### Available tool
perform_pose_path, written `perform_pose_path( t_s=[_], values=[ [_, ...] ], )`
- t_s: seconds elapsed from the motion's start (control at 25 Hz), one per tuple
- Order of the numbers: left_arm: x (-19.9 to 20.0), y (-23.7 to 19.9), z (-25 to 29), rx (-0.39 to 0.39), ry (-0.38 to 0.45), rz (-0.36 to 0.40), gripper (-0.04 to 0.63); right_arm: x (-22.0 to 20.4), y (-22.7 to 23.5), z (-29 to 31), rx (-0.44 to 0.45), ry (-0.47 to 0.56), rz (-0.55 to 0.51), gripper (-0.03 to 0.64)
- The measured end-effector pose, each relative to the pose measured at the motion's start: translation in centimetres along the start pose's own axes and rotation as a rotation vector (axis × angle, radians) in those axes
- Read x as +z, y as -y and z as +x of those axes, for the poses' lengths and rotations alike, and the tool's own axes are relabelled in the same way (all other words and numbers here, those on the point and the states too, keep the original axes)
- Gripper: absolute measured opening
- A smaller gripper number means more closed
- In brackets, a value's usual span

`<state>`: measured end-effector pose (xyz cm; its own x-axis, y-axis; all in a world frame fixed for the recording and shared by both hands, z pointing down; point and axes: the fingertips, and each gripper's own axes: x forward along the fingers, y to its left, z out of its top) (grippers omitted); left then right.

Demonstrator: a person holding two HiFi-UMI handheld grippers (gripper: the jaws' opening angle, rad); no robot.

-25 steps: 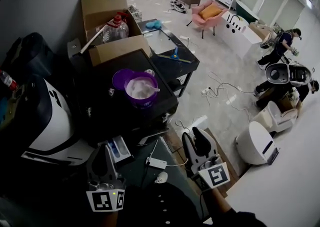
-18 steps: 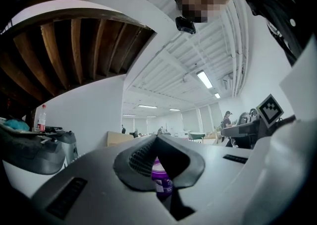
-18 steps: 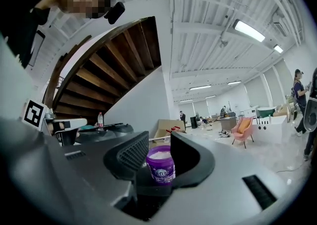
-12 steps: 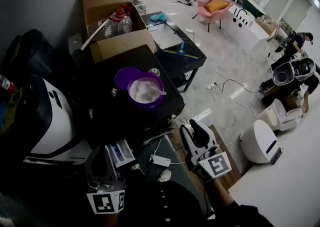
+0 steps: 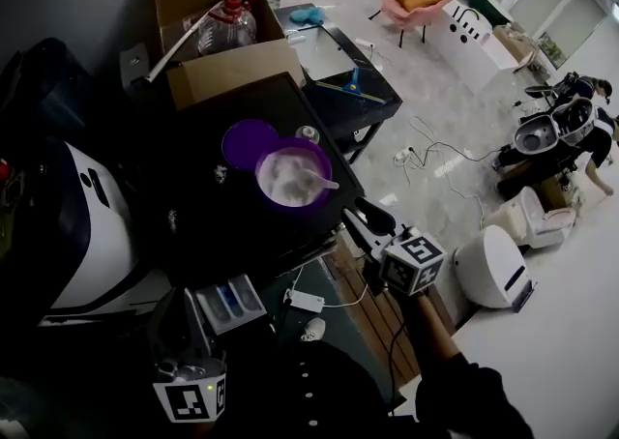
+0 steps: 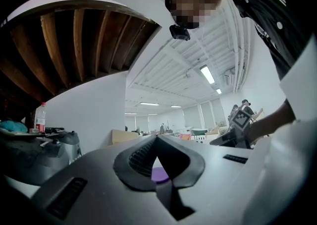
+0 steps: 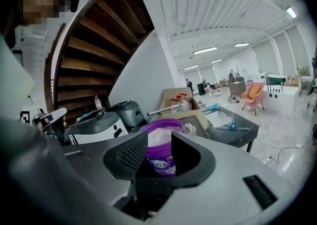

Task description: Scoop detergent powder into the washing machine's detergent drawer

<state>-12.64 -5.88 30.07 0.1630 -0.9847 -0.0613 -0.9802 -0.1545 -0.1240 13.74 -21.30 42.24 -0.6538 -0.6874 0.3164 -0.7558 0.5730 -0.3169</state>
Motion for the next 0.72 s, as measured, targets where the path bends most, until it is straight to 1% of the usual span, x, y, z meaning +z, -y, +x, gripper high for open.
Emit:
perform_pose_path(
  t_s=[0.24, 0.4, 0.52, 0.64, 0.68, 0.72],
  values=[
    [-2.3, -1.0, 0.7, -0.018, -0.062, -0.01, 0.005, -1.2, 2.4, 3.8, 0.054, -0.122, 0.141, 0.144],
    [-3.7, -1.3, 1.2, -0.025, -0.096, -0.021, 0.005, -2.1, 2.8, 5.7, 0.119, -0.189, 0.239, 0.144],
    [-4.7, -1.4, 1.6, -0.025, -0.118, -0.036, 0.005, -2.4, 2.9, 6.5, 0.149, -0.216, 0.264, 0.144],
    [-5.4, -1.5, 2.1, -0.025, -0.134, -0.046, 0.005, -2.2, 2.9, 6.8, 0.159, -0.233, 0.269, 0.143],
    [-5.6, -1.6, 2.2, -0.024, -0.14, -0.049, 0.005, -2.2, 2.9, 6.9, 0.16, -0.236, 0.269, 0.119],
    [-5.8, -1.7, 2.4, -0.022, -0.144, -0.052, 0.005, -2.1, 2.9, 6.9, 0.16, -0.236, 0.271, 0.049]
  ],
)
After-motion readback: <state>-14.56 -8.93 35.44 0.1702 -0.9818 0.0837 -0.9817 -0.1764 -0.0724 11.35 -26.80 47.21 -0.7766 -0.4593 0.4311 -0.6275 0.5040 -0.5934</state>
